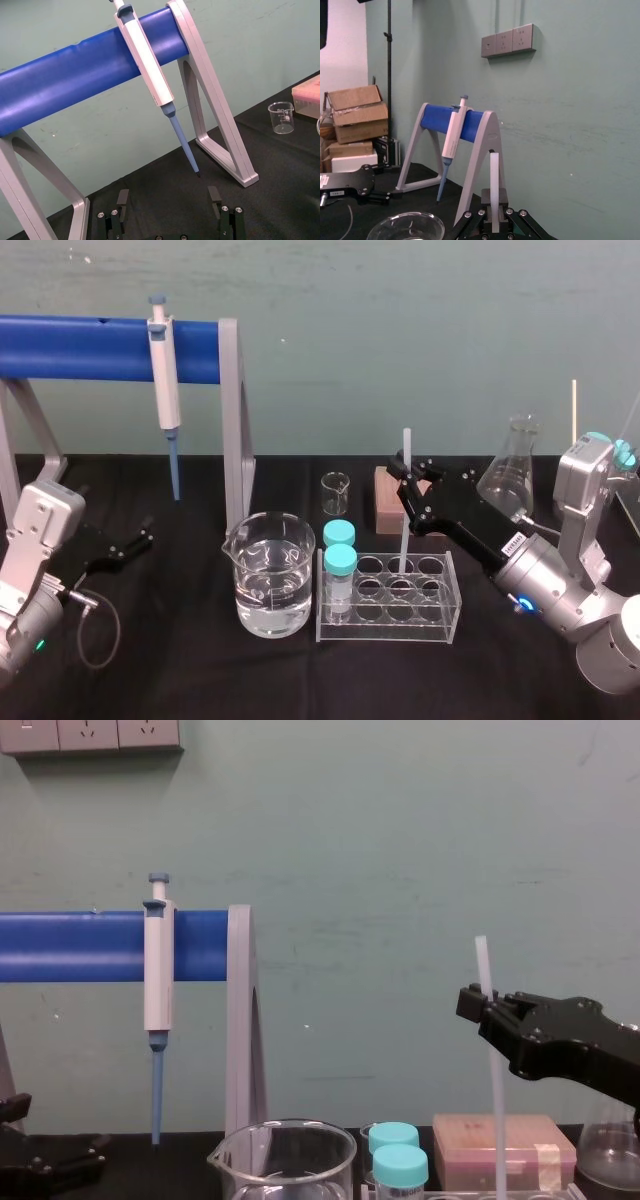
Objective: Pick up the stirring rod with one hand, then place it down.
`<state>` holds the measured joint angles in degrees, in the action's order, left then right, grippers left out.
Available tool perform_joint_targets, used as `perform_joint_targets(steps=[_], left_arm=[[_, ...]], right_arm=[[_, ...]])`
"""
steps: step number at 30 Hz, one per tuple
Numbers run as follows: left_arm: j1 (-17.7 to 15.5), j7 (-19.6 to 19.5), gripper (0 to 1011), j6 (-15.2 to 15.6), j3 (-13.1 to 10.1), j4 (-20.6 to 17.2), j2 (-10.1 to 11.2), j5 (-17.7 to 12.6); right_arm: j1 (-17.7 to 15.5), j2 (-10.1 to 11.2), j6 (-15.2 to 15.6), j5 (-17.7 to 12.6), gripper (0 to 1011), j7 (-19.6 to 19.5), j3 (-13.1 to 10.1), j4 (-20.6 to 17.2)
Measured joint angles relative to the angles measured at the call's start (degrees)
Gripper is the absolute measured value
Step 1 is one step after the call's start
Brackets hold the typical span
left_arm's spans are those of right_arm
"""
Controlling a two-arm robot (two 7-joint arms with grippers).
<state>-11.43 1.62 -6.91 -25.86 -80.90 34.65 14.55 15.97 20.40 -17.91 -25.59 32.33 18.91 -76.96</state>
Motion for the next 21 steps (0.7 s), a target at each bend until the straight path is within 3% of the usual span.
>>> perform_joint_targets(steps=[21], left_arm=[[0.0, 0.0, 1000, 0.0, 0.0, 0.0, 0.0, 0.0]], right_arm=[[-0.5, -2.3, -4.3, 2.2, 67, 0.0, -0.5, 5.3]])
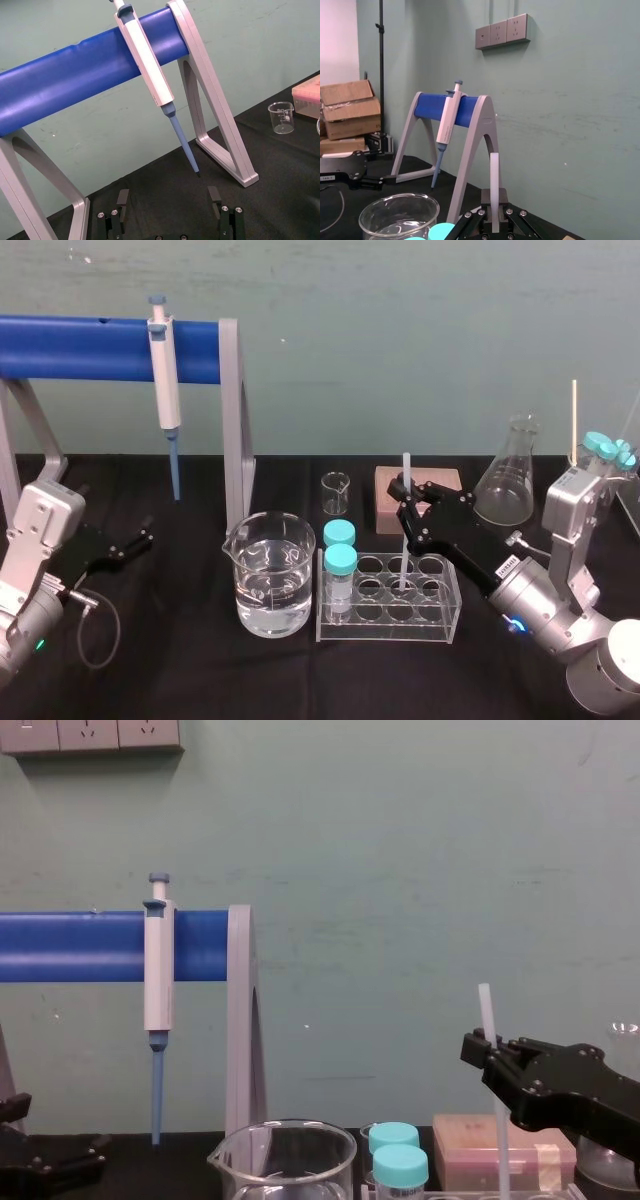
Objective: Pick up the stirring rod with one hand, then place it down.
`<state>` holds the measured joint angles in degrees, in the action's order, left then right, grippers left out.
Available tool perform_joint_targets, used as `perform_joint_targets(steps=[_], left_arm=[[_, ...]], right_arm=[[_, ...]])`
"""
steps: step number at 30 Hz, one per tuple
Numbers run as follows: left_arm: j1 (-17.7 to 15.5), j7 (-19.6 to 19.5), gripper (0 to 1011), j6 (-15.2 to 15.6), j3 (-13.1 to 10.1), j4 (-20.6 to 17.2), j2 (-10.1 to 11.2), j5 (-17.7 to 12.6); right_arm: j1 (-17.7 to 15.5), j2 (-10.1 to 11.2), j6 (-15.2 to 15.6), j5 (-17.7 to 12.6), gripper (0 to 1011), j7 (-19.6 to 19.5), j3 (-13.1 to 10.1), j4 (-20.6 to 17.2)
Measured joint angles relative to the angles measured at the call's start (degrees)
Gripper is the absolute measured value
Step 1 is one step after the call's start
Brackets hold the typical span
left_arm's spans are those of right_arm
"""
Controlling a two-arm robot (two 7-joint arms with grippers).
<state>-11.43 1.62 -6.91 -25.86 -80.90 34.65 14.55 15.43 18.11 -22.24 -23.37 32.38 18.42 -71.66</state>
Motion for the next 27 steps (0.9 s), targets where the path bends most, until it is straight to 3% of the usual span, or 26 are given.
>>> perform_joint_targets(steps=[8, 27], left_arm=[[0.0, 0.0, 1000, 0.0, 0.0, 0.0, 0.0, 0.0], [0.0, 0.0, 1000, 0.0, 0.0, 0.0, 0.0, 0.0]], right_arm=[[0.2, -0.8, -1.4, -0.5, 66, 1.0, -0.5, 1.3], [-0.6, -1.5, -1.3, 0.9, 66, -0.2, -1.2, 2.6]])
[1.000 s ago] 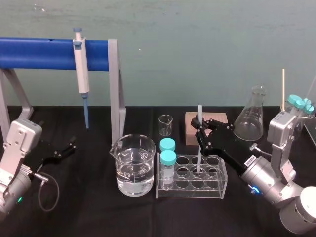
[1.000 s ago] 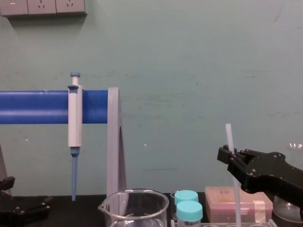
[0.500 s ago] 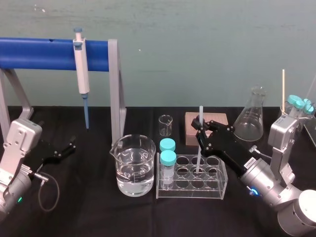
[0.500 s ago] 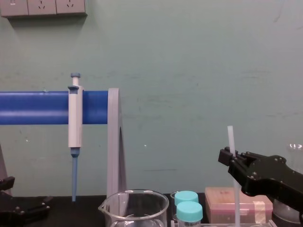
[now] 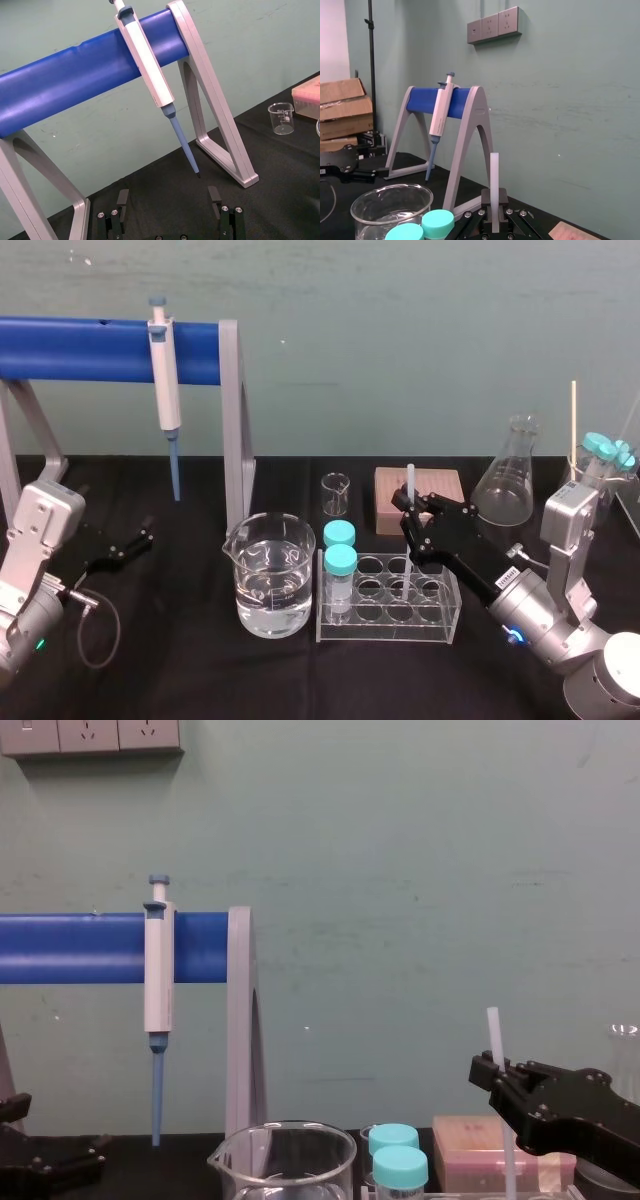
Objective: Pick up the stirring rod with one hand, then place it down.
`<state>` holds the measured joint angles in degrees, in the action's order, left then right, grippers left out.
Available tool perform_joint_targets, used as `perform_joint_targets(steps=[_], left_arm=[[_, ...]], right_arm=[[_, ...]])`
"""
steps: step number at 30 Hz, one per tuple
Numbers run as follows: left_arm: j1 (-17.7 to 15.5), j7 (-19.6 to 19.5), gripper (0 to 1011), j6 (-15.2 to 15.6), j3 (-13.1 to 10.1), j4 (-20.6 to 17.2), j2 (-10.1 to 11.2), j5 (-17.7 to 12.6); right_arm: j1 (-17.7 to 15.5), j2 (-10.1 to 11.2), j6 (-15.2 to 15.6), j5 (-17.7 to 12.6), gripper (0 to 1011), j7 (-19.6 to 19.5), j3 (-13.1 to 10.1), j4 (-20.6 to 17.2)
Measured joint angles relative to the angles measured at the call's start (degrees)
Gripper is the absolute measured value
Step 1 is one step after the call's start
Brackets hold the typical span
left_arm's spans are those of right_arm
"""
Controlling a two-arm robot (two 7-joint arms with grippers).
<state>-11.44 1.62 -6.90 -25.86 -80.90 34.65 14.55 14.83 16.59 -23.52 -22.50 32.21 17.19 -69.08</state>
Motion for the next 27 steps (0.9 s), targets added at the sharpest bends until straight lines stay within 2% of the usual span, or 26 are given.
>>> perform_joint_targets(steps=[21, 24, 27], left_arm=[[0.0, 0.0, 1000, 0.0, 0.0, 0.0, 0.0, 0.0], [0.0, 0.0, 1000, 0.0, 0.0, 0.0, 0.0, 0.0], [0.0, 0.0, 1000, 0.0, 0.0, 0.0, 0.0, 0.0]], right_arm=[[-0.6, 0.0, 0.8, 1.0, 66, -1.0, -0.2, -0.5], [-0.6, 0.0, 0.8, 1.0, 98, -0.9, -0.2, -0.5], [-0.5, 0.0, 0.8, 0.9, 186, -0.9, -0.2, -0.5]])
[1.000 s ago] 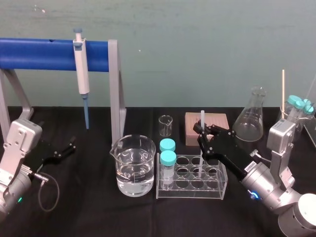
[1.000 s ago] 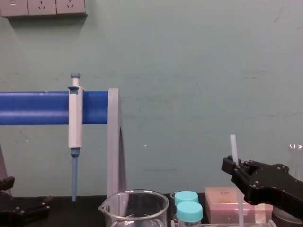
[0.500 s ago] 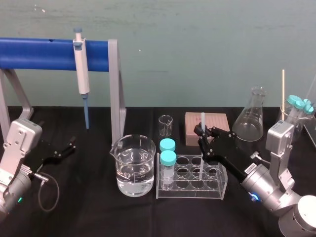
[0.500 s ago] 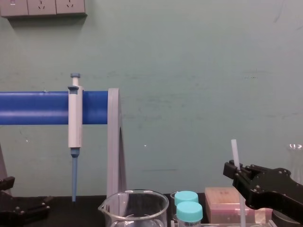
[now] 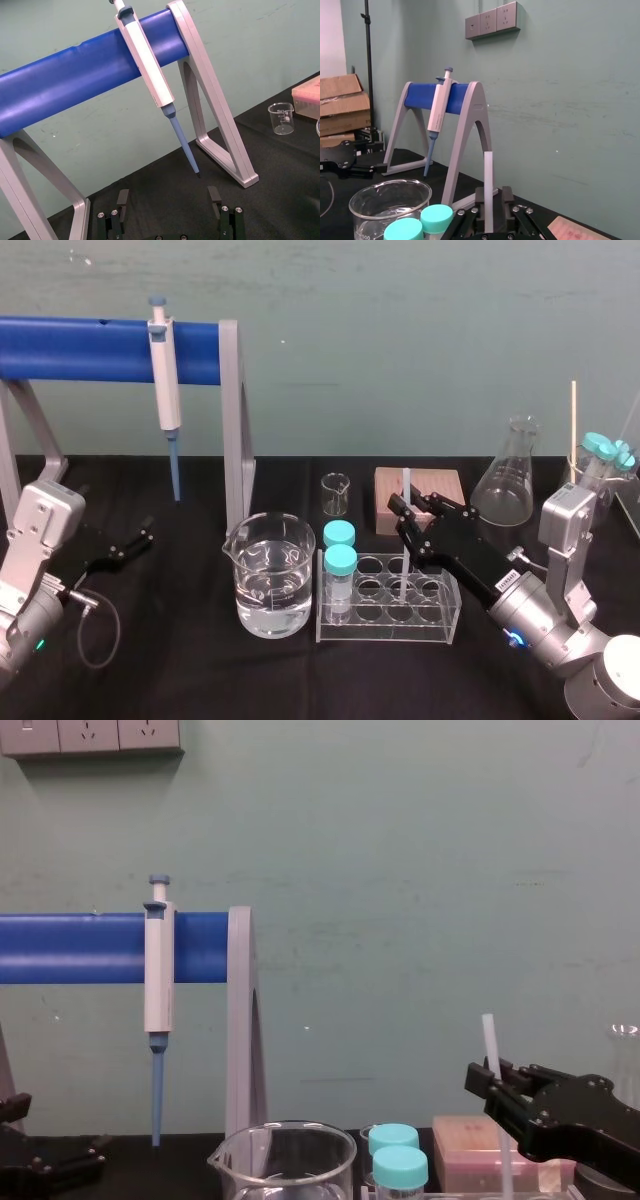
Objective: Pick up the stirring rod with one hand, then place it down.
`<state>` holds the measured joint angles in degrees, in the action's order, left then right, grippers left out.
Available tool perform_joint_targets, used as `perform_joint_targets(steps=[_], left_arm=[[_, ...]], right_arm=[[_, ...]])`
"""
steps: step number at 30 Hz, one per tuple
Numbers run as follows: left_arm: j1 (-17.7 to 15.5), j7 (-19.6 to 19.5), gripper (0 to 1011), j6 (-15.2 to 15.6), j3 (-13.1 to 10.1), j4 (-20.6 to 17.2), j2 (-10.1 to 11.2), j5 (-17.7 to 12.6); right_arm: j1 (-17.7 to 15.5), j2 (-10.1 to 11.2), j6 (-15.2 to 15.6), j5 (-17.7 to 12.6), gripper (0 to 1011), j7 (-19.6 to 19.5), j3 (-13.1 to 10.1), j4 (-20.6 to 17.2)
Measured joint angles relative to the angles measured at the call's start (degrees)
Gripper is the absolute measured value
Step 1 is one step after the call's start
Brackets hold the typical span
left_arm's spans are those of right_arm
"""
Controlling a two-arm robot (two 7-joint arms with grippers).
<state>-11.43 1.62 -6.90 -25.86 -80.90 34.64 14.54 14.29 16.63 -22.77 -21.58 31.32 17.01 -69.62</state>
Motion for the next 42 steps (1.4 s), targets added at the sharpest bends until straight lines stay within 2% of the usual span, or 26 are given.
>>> perform_joint_targets(steps=[1, 4, 5, 8, 11, 14, 15, 21, 22, 27, 30, 34, 38, 40, 41, 42], left_arm=[[0.0, 0.0, 1000, 0.0, 0.0, 0.0, 0.0, 0.0], [0.0, 0.0, 1000, 0.0, 0.0, 0.0, 0.0, 0.0], [0.0, 0.0, 1000, 0.0, 0.0, 0.0, 0.0, 0.0], [0.0, 0.0, 1000, 0.0, 0.0, 0.0, 0.0, 0.0], [0.0, 0.0, 1000, 0.0, 0.0, 0.0, 0.0, 0.0], [0.0, 0.0, 1000, 0.0, 0.0, 0.0, 0.0, 0.0], [0.0, 0.0, 1000, 0.0, 0.0, 0.0, 0.0, 0.0], [0.0, 0.0, 1000, 0.0, 0.0, 0.0, 0.0, 0.0], [0.0, 0.0, 1000, 0.0, 0.0, 0.0, 0.0, 0.0], [0.0, 0.0, 1000, 0.0, 0.0, 0.0, 0.0, 0.0], [0.0, 0.0, 1000, 0.0, 0.0, 0.0, 0.0, 0.0], [0.0, 0.0, 1000, 0.0, 0.0, 0.0, 0.0, 0.0], [0.0, 0.0, 1000, 0.0, 0.0, 0.0, 0.0, 0.0], [0.0, 0.0, 1000, 0.0, 0.0, 0.0, 0.0, 0.0], [0.0, 0.0, 1000, 0.0, 0.0, 0.0, 0.0, 0.0], [0.0, 0.0, 1000, 0.0, 0.0, 0.0, 0.0, 0.0]], right_arm=[[0.0, 0.0, 0.0, 0.0, 242, 0.0, 0.0, 0.0], [0.0, 0.0, 0.0, 0.0, 301, 0.1, 0.0, 0.0], [0.0, 0.0, 0.0, 0.0, 361, 0.1, 0.0, 0.0], [0.0, 0.0, 0.0, -0.1, 420, 0.1, 0.0, 0.0], [0.0, 0.0, 0.0, -0.1, 565, 0.1, 0.0, 0.0], [0.0, 0.0, 0.0, -0.1, 627, 0.1, 0.0, 0.0], [0.0, 0.0, 0.0, -0.1, 686, 0.1, 0.0, 0.0], [0.1, 0.0, 0.0, -0.2, 838, 0.2, 0.0, 0.0], [0.0, 0.0, 0.0, -0.2, 891, 0.2, 0.0, 0.0], [0.1, 0.0, 0.0, -0.2, 1003, 0.2, 0.0, 0.0], [0.0, 0.0, 0.9, -0.4, 1000, -0.1, -0.3, -0.6], [-0.4, 0.0, 3.0, -1.1, 1000, -1.9, -1.6, -2.8], [-2.2, -0.2, 6.2, -0.8, 1000, -9.3, -5.6, -6.7], [-3.0, -0.4, 7.7, 0.0, 1000, -12.6, -7.0, -7.8], [-3.6, -0.7, 9.3, 0.9, 1000, -15.7, -8.1, -8.4], [-3.9, -0.8, 9.9, 1.3, 1000, -16.8, -8.5, -8.6]])
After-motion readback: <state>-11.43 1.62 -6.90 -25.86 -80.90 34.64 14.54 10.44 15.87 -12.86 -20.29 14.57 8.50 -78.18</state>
